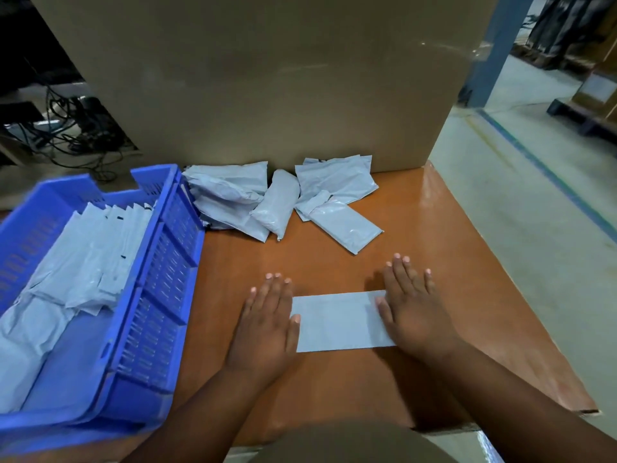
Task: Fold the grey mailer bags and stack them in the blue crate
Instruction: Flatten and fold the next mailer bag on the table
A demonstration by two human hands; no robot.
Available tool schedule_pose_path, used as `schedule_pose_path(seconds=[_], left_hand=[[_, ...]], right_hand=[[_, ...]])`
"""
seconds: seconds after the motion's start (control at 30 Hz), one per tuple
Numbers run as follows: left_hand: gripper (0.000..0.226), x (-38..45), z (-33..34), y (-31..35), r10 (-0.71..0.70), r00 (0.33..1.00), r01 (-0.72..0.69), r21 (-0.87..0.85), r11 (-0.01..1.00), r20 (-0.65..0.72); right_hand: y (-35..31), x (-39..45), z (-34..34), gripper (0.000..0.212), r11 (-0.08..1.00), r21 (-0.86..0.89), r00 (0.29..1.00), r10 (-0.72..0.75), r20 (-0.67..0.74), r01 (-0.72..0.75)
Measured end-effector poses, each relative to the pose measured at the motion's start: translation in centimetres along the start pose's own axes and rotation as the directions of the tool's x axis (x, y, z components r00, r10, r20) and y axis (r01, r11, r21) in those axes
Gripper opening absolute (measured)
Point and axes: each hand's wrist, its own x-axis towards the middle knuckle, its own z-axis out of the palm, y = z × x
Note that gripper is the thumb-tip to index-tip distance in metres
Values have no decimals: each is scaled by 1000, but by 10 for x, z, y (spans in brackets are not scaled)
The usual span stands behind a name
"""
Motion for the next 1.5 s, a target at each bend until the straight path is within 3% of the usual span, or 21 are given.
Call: schedule_pose_path(seconds=[0.1, 0.2, 0.4, 0.53, 0.7, 0.9, 1.0, 1.13, 1.23, 1.37, 1.5], left_hand=[[59, 15, 6, 40, 244, 969, -243, -61, 968, 23], [62, 22, 26, 49, 197, 971, -174, -162, 971, 137], [66, 14, 34, 37, 181, 962, -188, 11, 982, 205], [81, 9, 28, 21, 68, 963, -87, 60, 994, 261], [91, -4, 20, -7, -54, 951, 26, 96, 995, 305], [95, 10, 2, -7, -53, 935, 25, 86, 996, 350], [82, 35, -18, 2, -37, 947, 34, 17, 999, 319], [100, 68, -36, 21, 59, 886, -46, -39, 998, 459], [100, 82, -39, 26, 21, 848, -27, 3, 1000, 530], [75, 94, -45, 31, 5, 802, -72, 88, 994, 598], [46, 98, -48, 25, 12, 829, -53, 57, 997, 559]], right_hand=[[-51, 10, 1, 66, 965, -22, 965, -261, -26, 260], [-78, 15, 22, 76, 935, 17, 928, -353, 121, 354], [-62, 10, 33, 69, 932, -2, 923, -359, 135, 363], [-50, 7, 26, 80, 965, 17, 951, -259, 167, 260], [-34, 3, 25, 80, 983, 35, 962, -185, 202, 181], [-13, 18, 9, 74, 972, 147, 938, -217, 270, 183], [-9, 36, -13, 73, 958, 135, 934, -277, 226, 252], [-27, 53, -31, 80, 958, 118, 899, -286, 332, 262], [-35, 64, -33, 70, 961, 146, 877, -274, 395, 234], [-28, 75, -36, 31, 948, 243, 847, -295, 442, 204], [-13, 82, -41, 12, 899, 387, 838, -366, 404, 205]])
